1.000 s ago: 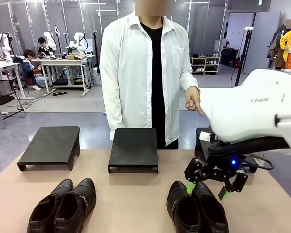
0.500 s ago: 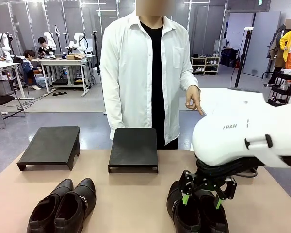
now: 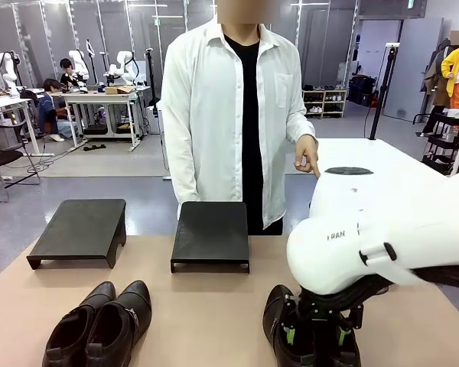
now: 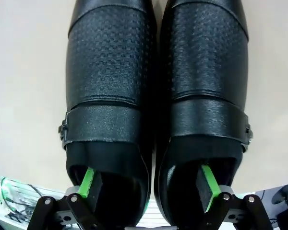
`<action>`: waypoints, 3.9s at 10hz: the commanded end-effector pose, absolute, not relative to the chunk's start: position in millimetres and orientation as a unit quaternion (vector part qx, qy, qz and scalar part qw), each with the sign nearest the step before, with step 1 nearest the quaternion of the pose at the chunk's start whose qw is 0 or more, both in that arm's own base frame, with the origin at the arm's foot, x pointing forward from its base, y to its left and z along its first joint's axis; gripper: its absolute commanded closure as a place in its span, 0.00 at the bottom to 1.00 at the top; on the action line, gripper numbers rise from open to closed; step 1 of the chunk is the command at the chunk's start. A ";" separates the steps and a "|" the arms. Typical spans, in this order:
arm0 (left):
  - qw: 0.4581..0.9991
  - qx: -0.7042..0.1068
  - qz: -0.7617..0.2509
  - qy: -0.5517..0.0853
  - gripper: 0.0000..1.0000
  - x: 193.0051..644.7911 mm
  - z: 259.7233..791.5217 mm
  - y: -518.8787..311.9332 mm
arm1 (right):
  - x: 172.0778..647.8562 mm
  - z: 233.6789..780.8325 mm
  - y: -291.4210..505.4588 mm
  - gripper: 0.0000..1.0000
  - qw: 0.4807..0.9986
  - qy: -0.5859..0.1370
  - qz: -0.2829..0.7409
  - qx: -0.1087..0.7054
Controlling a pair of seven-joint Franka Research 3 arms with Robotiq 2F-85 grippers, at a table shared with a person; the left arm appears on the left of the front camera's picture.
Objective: Place the shoes on the stand as instructed by the person.
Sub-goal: Pick up one pair of Shoes and place it on the Shoes Stand indicated by the person.
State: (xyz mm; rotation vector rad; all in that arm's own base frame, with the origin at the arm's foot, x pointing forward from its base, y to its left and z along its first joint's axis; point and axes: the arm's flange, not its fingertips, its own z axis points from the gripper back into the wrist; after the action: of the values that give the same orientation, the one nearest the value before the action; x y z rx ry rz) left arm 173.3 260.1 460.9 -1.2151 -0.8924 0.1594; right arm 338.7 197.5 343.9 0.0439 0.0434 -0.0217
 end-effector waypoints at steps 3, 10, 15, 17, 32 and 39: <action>0.720 -0.553 0.063 -0.414 0.00 175.0 462.5 262.6 | 304.6 308.0 196.9 0.60 1.000 0.008 -0.016 -0.019; 0.720 -0.553 0.063 -0.414 0.00 175.0 462.5 262.6 | 307.6 313.1 196.4 1.00 1.000 0.006 -0.025 -0.017; 0.720 -0.553 0.063 -0.414 0.00 175.0 462.5 262.6 | 311.7 340.5 182.4 1.00 1.000 -0.001 -0.030 0.001; 0.720 -0.553 0.063 -0.414 0.00 175.0 462.5 262.6 | 312.8 374.2 170.1 1.00 1.000 -0.016 -0.010 0.004; 0.720 -0.553 0.063 -0.414 0.00 175.0 462.5 262.6 | 331.5 464.6 94.5 0.90 0.997 -0.076 -0.018 0.021; 0.720 -0.553 0.063 -0.414 0.00 175.0 462.5 262.6 | 440.7 513.7 24.5 0.90 0.981 -0.189 -0.040 -0.006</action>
State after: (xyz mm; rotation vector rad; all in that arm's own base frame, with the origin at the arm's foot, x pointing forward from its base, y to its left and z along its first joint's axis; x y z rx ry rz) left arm 173.3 260.1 460.8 -1.2155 -0.8925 0.1594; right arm 418.6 28.5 504.6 -0.0048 -0.3466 -0.0973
